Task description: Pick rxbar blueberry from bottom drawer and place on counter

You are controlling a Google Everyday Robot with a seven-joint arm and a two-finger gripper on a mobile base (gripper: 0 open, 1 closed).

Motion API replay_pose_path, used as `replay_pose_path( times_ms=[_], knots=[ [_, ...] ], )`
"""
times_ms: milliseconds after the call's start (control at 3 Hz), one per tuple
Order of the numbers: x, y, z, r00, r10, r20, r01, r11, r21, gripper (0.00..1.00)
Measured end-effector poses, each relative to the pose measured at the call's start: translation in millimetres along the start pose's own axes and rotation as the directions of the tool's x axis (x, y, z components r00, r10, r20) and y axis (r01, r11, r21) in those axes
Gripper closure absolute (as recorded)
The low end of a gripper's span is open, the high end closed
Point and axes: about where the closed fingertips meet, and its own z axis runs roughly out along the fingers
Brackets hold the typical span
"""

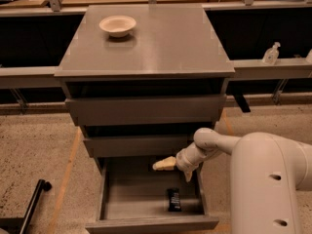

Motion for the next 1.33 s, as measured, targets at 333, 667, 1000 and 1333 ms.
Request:
replay_pose_path(
  times_ms=[333, 667, 1000, 1333],
  knots=[
    [-2, -11, 25, 0.999, 0.019, -0.028, -0.021, 0.9951, -0.096, 0.0],
    [-3, -24, 47, 0.999, 0.019, -0.028, -0.022, 0.9958, -0.089, 0.0],
    [-3, -41, 68, 1.0, 0.025, -0.005, -0.026, 0.9958, -0.088, 0.0],
    [-2, -59, 84, 0.999, 0.046, 0.025, -0.044, 0.9961, -0.076, 0.0]
  ],
)
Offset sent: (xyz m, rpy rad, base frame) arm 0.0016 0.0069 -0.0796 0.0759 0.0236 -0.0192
